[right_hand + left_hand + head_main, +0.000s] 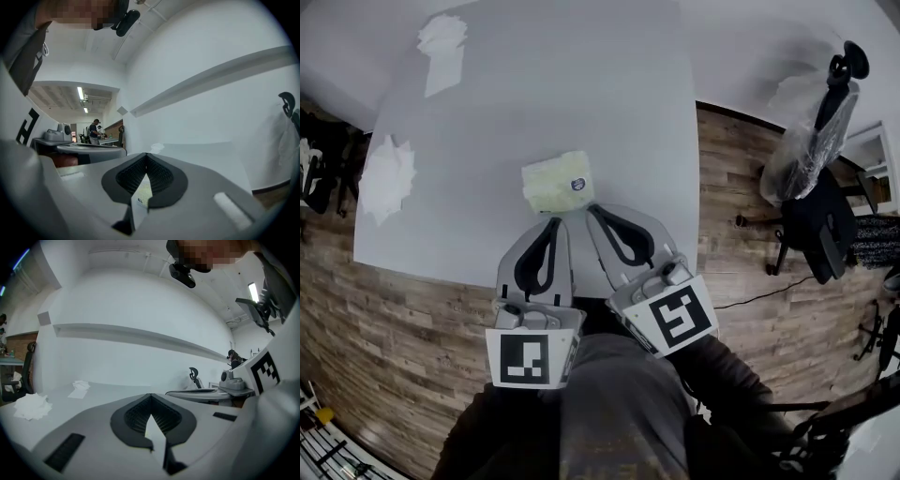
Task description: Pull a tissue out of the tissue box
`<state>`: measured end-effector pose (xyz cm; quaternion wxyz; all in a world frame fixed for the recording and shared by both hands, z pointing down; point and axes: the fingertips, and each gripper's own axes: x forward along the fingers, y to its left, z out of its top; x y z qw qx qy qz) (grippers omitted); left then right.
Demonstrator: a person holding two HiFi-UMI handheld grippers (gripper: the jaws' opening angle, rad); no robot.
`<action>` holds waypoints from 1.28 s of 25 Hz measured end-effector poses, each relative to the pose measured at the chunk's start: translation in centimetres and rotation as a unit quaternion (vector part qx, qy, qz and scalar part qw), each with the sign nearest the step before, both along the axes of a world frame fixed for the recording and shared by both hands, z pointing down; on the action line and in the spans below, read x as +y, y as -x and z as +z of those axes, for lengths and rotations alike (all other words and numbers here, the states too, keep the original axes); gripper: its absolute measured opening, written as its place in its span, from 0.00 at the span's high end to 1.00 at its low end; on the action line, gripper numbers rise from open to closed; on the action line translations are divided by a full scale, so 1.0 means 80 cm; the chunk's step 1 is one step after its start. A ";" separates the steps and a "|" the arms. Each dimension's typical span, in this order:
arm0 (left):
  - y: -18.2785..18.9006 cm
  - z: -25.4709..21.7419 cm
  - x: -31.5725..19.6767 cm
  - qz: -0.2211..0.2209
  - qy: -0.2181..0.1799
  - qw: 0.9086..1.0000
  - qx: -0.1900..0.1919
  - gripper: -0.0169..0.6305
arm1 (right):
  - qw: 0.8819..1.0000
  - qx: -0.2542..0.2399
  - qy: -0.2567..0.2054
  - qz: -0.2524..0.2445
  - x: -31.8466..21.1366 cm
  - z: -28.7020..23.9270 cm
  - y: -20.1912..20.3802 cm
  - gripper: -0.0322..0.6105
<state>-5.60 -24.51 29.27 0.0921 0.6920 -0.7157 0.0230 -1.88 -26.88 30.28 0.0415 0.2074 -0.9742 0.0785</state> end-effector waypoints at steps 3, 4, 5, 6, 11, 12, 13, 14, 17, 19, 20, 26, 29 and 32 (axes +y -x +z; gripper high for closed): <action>0.010 0.039 -0.018 -0.001 0.016 1.000 0.023 0.98 | 1.000 0.018 0.010 -0.002 -0.019 0.034 0.008 0.94; 0.015 0.051 -0.024 -0.003 0.023 0.999 0.030 0.98 | 1.000 0.025 0.013 -0.003 -0.026 0.045 0.011 0.94; 0.020 0.063 -0.032 -0.006 0.029 0.999 0.036 0.98 | 0.999 0.031 0.017 -0.005 -0.033 0.055 0.013 0.94; 0.025 0.074 -0.039 -0.010 0.034 0.999 0.041 0.98 | 0.999 0.035 0.023 -0.008 -0.040 0.064 0.016 0.93; 0.044 0.119 -0.070 -0.027 0.059 0.996 0.058 0.98 | 0.997 0.060 0.031 -0.044 -0.069 0.104 0.035 0.81; 0.045 0.125 -0.073 -0.028 0.064 0.996 0.061 0.98 | 0.996 0.069 0.026 -0.052 -0.073 0.112 0.038 0.80; 0.046 0.130 -0.076 -0.028 0.068 0.995 0.063 0.98 | 0.995 0.079 0.022 -0.058 -0.076 0.120 0.041 0.78; 0.047 0.134 -0.078 -0.030 0.071 0.995 0.065 0.98 | 0.994 0.088 0.018 -0.062 -0.078 0.128 0.044 0.77; 0.055 0.145 -0.083 -0.036 0.078 0.994 0.070 0.98 | 0.991 0.113 0.001 -0.072 -0.087 0.147 0.054 0.73; 0.058 0.152 -0.084 -0.036 0.086 0.993 0.072 0.98 | 0.988 0.131 -0.012 -0.079 -0.091 0.158 0.061 0.72; 0.058 0.156 -0.084 -0.033 0.091 0.993 0.073 0.98 | 0.987 0.138 -0.016 -0.082 -0.092 0.163 0.064 0.72; 0.061 0.177 -0.085 -0.020 0.105 0.991 0.077 0.98 | 0.979 0.172 -0.035 -0.103 -0.090 0.189 0.080 0.77; 0.064 0.183 -0.085 -0.022 0.107 0.991 0.080 0.98 | 0.979 0.169 -0.038 -0.103 -0.089 0.191 0.081 0.94; 0.066 0.183 -0.084 -0.024 0.109 0.991 0.079 0.98 | 0.980 0.164 -0.038 -0.102 -0.086 0.181 0.081 0.95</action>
